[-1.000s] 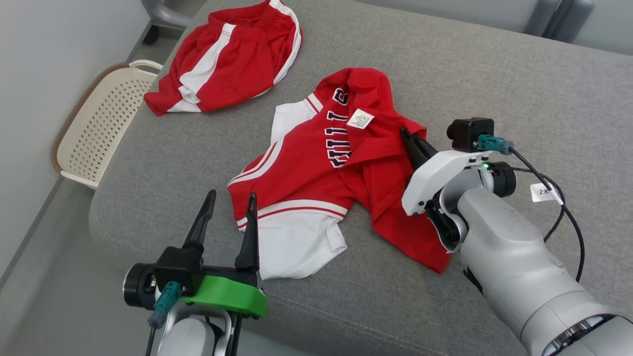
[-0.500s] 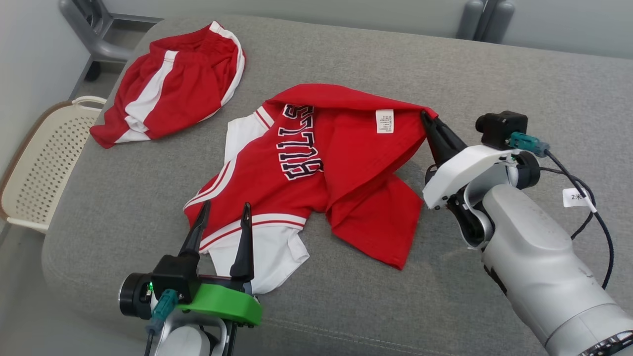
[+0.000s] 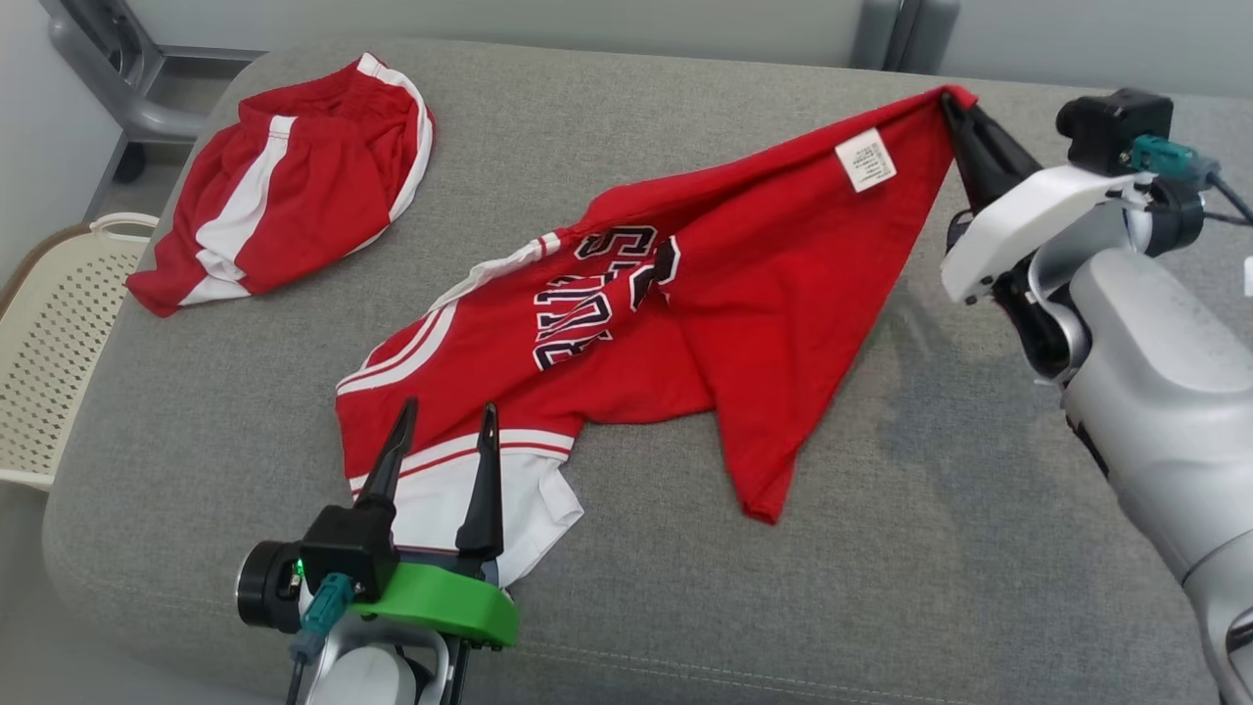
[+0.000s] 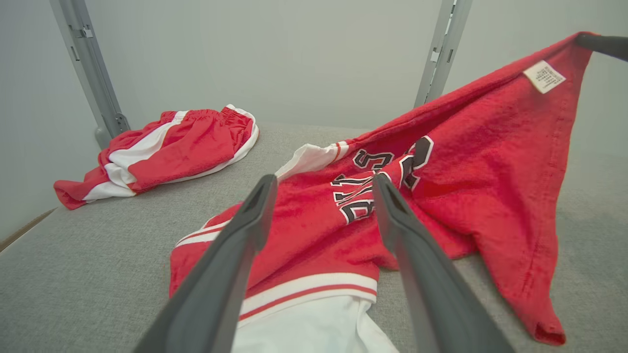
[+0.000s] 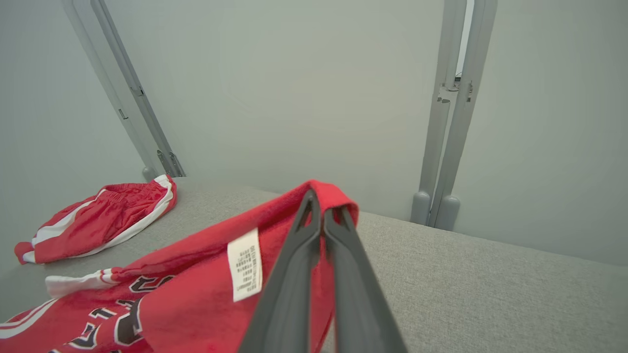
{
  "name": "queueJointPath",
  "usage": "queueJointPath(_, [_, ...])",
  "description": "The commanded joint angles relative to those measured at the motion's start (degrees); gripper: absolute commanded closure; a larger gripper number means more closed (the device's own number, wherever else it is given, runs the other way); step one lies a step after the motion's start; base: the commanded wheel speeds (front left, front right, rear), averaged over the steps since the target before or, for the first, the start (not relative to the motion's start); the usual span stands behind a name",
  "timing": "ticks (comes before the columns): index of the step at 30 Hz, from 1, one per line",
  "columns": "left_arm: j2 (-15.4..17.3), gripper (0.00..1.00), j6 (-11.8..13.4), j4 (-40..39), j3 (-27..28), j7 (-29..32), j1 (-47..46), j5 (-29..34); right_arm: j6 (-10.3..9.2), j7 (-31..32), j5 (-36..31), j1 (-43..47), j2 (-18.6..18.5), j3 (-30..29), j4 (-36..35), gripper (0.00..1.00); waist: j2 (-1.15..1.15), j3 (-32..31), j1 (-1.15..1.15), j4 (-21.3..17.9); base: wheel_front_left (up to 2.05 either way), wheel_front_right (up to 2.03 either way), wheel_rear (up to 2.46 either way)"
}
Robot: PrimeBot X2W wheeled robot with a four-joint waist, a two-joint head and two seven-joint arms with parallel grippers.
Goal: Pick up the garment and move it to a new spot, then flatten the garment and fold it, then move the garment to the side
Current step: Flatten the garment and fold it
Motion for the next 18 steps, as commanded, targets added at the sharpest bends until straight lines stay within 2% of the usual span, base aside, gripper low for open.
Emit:
queueJointPath(1, [0.08,0.0,-0.22,0.12,-0.01,-0.01,-0.2,0.32,-0.01,0.22,0.22,-1.48,-0.82,0.39,0.15,1.0,0.0,0.14,0.0,0.24,0.0,0.0,0.0])
queueJointPath(9, [0.08,0.0,0.11,0.04,-0.11,-0.01,-0.29,-0.01,-0.02,2.24,0.27,-7.44,-4.94,2.5,1.63,1.0,0.0,0.67,0.0,1.25,0.0,0.0,0.0])
queueJointPath(18, [0.08,0.0,0.12,-0.38,-0.31,-0.01,-1.16,-0.28,-0.02,3.11,-1.31,-11.99,-6.5,3.6,6.13,1.0,0.0,2.16,0.0,1.8,0.0,0.0,0.0])
